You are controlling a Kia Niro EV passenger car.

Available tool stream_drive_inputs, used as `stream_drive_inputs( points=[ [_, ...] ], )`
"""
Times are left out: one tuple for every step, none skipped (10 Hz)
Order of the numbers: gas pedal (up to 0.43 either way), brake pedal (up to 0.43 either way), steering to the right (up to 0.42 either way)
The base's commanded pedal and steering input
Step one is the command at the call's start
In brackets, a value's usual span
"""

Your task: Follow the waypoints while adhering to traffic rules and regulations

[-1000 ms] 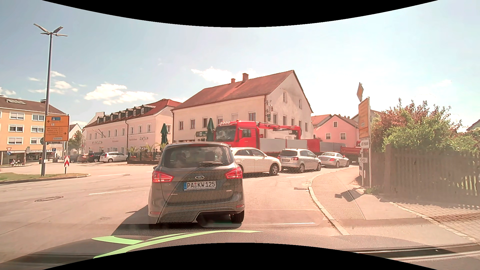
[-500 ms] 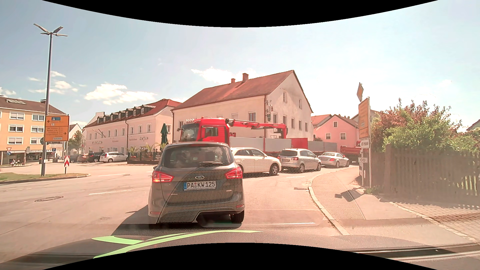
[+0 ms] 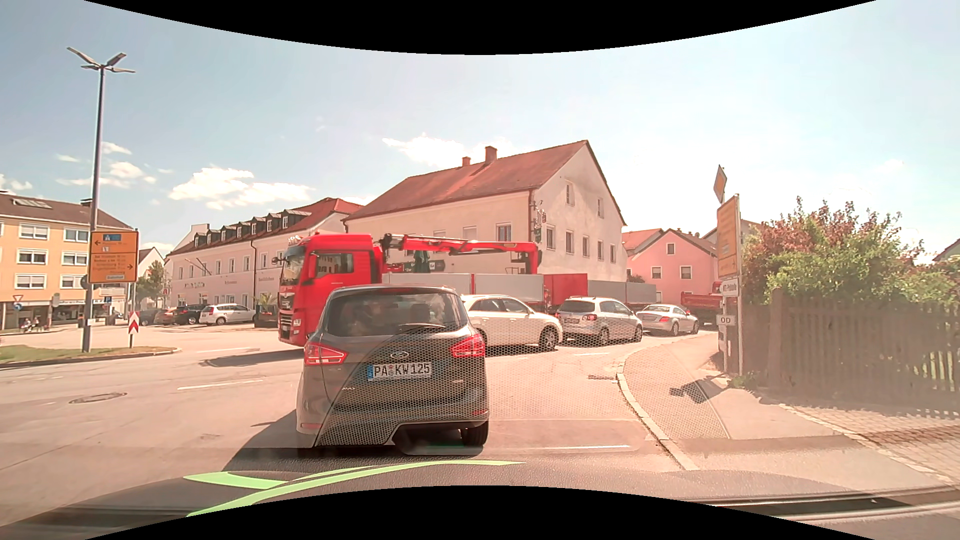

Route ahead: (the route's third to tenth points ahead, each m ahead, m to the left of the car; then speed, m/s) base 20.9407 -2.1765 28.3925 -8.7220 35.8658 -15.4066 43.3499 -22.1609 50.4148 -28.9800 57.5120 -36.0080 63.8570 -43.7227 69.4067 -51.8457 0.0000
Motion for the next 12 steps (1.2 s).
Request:
stream_drive_inputs(
  points=[
    [0.000,0.226,0.027],
    [0.000,0.226,0.027],
    [0.000,0.226,0.027],
    [0.000,0.226,0.027],
    [0.000,0.232,0.027],
    [0.000,0.232,0.027],
    [0.000,0.232,0.027],
    [0.000,0.232,0.027],
    [0.000,0.232,0.027],
    [0.000,0.232,0.027],
    [0.000,0.232,0.027],
    [0.000,0.232,0.027]
  ],
)
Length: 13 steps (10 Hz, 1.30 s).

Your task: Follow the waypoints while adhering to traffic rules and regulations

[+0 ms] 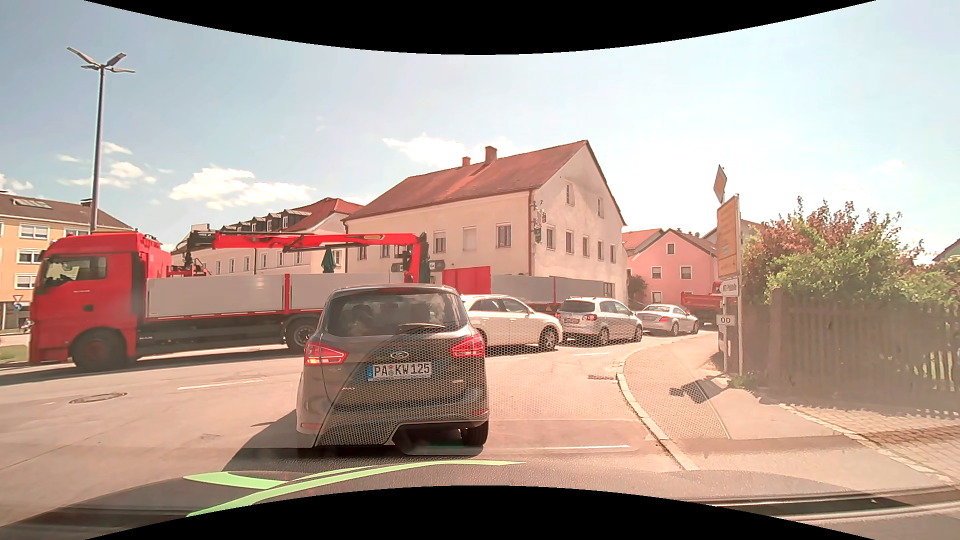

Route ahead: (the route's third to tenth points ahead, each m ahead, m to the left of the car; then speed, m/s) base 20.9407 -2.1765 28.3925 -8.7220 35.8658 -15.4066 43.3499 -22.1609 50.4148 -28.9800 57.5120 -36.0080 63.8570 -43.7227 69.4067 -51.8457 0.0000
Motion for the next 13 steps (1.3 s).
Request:
stream_drive_inputs(
  points=[
    [0.000,0.232,0.027],
    [0.000,0.232,0.027],
    [0.000,0.232,0.027],
    [0.000,0.232,0.027],
    [0.000,0.232,0.027],
    [0.000,0.232,0.027],
    [0.000,0.238,0.027],
    [0.000,0.238,0.027],
    [0.000,0.238,0.027],
    [0.000,0.238,0.027],
    [0.000,0.238,0.027],
    [0.000,0.238,0.027],
    [0.000,0.238,0.027]
  ],
)
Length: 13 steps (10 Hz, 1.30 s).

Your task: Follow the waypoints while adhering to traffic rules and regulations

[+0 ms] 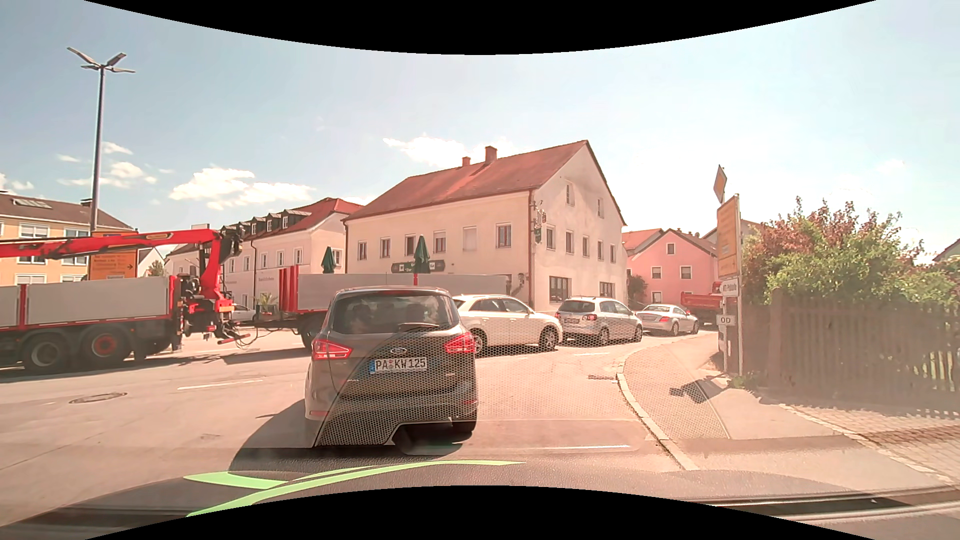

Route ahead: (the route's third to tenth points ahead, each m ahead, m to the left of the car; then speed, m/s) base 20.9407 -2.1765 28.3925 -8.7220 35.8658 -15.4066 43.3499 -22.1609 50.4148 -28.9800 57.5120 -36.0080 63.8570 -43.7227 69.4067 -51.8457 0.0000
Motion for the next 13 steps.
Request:
stream_drive_inputs(
  points=[
    [0.000,0.244,0.027],
    [0.000,0.238,0.027],
    [0.000,0.244,0.027],
    [0.000,0.238,0.027],
    [0.000,0.238,0.027],
    [0.000,0.238,0.027],
    [0.000,0.238,0.027],
    [0.000,0.238,0.027],
    [0.000,0.244,0.027],
    [0.000,0.244,0.027],
    [0.000,0.244,0.027],
    [0.000,0.244,0.027],
    [0.000,0.244,0.027]
  ],
)
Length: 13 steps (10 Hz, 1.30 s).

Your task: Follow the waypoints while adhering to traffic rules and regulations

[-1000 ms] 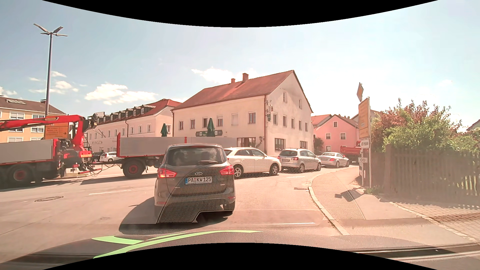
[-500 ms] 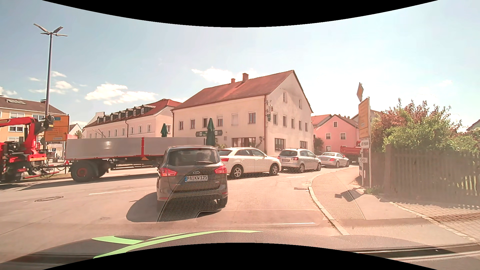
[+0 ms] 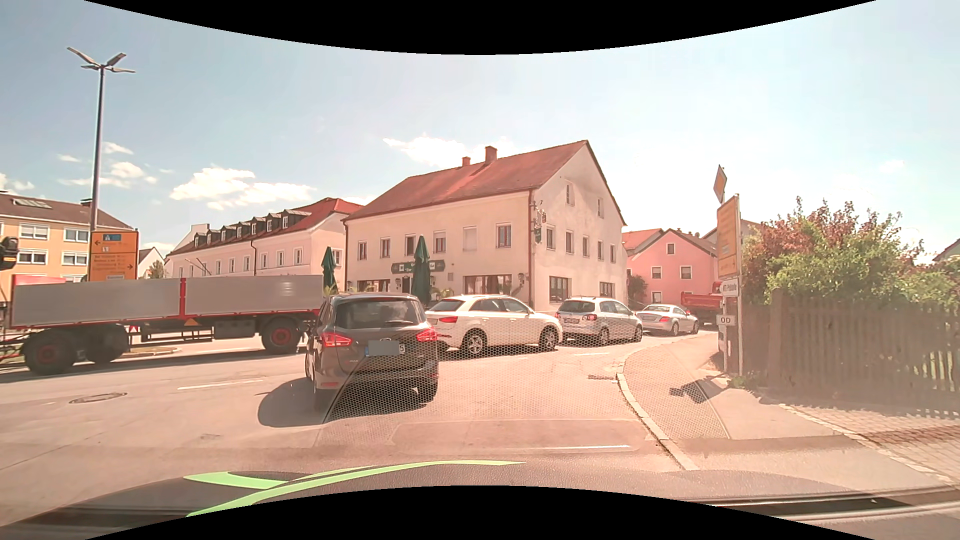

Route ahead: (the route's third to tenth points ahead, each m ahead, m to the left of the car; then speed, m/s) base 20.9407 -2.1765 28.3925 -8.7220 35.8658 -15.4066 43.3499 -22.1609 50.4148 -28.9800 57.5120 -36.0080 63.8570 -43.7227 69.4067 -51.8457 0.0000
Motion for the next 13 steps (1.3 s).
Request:
stream_drive_inputs(
  points=[
    [0.000,0.244,0.027],
    [0.000,0.244,0.027],
    [0.000,0.244,0.027],
    [0.000,0.244,0.027],
    [0.000,0.244,0.027],
    [0.000,0.244,0.027],
    [0.000,0.244,0.027],
    [0.000,0.244,0.027],
    [0.000,0.244,0.027],
    [0.000,0.165,0.027],
    [0.000,0.006,0.027],
    [0.000,0.000,0.027],
    [0.000,0.000,0.027]
  ],
)
